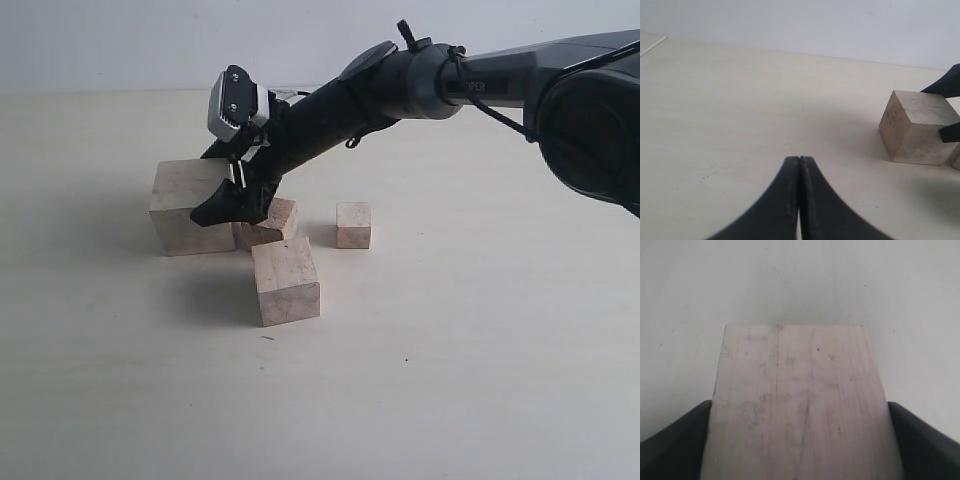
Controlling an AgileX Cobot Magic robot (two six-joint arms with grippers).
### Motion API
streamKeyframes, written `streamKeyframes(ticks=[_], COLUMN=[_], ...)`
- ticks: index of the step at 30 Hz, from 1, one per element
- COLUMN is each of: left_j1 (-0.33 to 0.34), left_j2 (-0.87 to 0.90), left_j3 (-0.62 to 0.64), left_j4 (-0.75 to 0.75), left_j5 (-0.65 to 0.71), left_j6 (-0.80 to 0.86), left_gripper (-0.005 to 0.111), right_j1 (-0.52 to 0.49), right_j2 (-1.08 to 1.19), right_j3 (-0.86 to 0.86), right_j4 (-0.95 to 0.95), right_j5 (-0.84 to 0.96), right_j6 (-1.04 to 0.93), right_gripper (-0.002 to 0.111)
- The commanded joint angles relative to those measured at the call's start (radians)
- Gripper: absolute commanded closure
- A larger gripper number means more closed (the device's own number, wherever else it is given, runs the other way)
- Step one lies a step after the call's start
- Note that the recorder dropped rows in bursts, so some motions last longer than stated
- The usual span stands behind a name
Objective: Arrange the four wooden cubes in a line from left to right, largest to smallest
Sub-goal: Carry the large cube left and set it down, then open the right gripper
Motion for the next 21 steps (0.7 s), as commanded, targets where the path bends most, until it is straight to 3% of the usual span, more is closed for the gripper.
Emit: streamKeyframes(ticks=[1, 5, 9, 11, 13, 14, 17, 21], left_j1=[-0.005, -0.005, -0.005, -0.005, -0.005, -0.005, -0.005, -0.005], left_j2=[-0.005, -0.005, -0.005, -0.005, -0.005, -0.005, -0.005, -0.005], left_j3=[0.003, 0.003, 0.003, 0.003, 0.003, 0.003, 0.003, 0.003], left_j4=[-0.005, -0.005, -0.005, -0.005, -0.005, -0.005, -0.005, -0.005], left_j5=[-0.007, -0.007, -0.007, -0.007, -0.007, -0.007, -0.007, -0.007], left_j6=[0.000, 0.000, 0.000, 0.000, 0.000, 0.000, 0.000, 0.000], left_gripper=[0.107, 0.107, 0.107, 0.107, 0.107, 0.107, 0.107, 0.107], right_j1=[-0.007, -0.007, -0.007, -0.007, -0.007, -0.007, -0.007, -0.007], right_j2=[-0.003, -0.003, -0.003, -0.003, -0.003, -0.003, -0.003, -0.005], right_j3=[-0.012, -0.012, -0.012, -0.012, -0.012, -0.012, -0.012, -0.012], right_j4=[0.031, 0.031, 0.029, 0.027, 0.027, 0.027, 0.033, 0.051], right_j5=[0.000, -0.083, -0.056, -0.026, -0.012, -0.012, -0.030, -0.091], right_j6=[-0.012, 0.052, 0.048, 0.041, 0.041, 0.041, 0.041, 0.041], right_gripper=[0.108, 0.108, 0.108, 0.099, 0.079, 0.062, 0.034, 0.011])
